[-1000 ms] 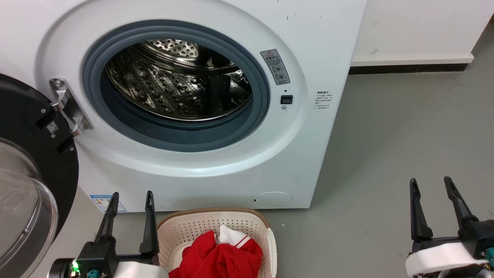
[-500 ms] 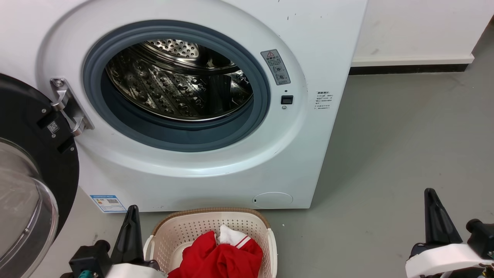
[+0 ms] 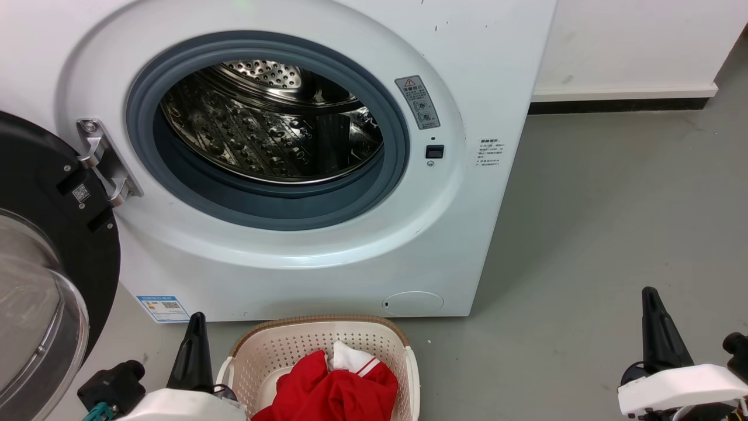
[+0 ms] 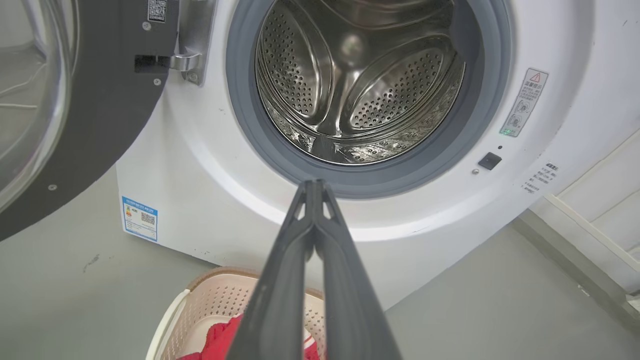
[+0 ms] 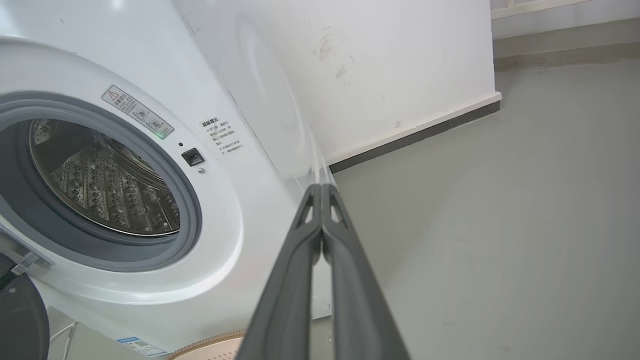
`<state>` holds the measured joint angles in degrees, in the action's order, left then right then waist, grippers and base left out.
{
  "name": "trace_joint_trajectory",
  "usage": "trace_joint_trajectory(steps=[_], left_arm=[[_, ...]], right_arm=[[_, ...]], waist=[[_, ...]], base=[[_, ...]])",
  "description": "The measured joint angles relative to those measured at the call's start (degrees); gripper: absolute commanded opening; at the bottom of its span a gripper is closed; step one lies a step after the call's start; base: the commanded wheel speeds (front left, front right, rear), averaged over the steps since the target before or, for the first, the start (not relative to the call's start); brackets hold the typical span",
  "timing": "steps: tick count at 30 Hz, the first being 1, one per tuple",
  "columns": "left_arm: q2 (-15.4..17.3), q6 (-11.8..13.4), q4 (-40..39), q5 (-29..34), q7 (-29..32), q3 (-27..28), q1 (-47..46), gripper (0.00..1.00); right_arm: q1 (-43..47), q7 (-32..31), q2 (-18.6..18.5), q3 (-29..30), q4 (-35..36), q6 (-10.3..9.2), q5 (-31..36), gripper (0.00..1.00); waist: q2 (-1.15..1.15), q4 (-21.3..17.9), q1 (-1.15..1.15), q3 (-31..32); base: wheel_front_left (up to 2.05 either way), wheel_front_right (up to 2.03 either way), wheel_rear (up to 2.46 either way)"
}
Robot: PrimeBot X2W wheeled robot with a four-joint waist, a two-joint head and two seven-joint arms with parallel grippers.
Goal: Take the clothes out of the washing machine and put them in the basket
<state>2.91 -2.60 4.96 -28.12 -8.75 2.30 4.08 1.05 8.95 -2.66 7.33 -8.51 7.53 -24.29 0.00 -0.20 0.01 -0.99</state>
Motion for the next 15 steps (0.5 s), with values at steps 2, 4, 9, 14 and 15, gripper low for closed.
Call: trace_joint_trajectory(steps=[2,4,9,14,15], left_arm=[[-0.01,-0.12,0.32,-1.93,0.43,0.09,-0.24,0.00],[-0.01,-0.30,0.55,-3.86,0.85,0.19,-0.90,0.00],[-0.01,-0.66,1.13,-8.40,1.90,0.47,-1.21,0.00],[-0.01,-0.94,1.75,-12.69,3.01,0.77,-2.29,0.00],[-0.01,-0.96,1.91,-13.54,3.13,0.80,-2.29,0.00]], right_arm=[[-0.26,-0.51,0.00,-0.03,-0.20,0.00,-2.16,0.00],[-0.63,-0.99,-0.01,-0.09,-0.40,0.00,-4.13,0.00],[-1.07,-1.97,-0.01,-0.18,-0.78,0.00,-9.02,0.00],[-1.26,-3.03,-0.01,-0.23,-1.09,0.00,-13.49,0.00],[-1.35,-3.20,-0.01,-0.24,-1.13,0.00,-14.38,0.00]], waist=[[0.00,0.00,0.00,0.02],[0.00,0.01,0.00,0.03],[0.00,0.02,0.00,0.07],[0.00,0.03,0.00,0.11],[0.00,0.03,0.00,0.12]], base=[[0.00,0.00,0.00],[0.00,0.00,0.00],[0.00,0.00,0.00],[0.00,0.00,0.00],[0.00,0.00,0.00]])
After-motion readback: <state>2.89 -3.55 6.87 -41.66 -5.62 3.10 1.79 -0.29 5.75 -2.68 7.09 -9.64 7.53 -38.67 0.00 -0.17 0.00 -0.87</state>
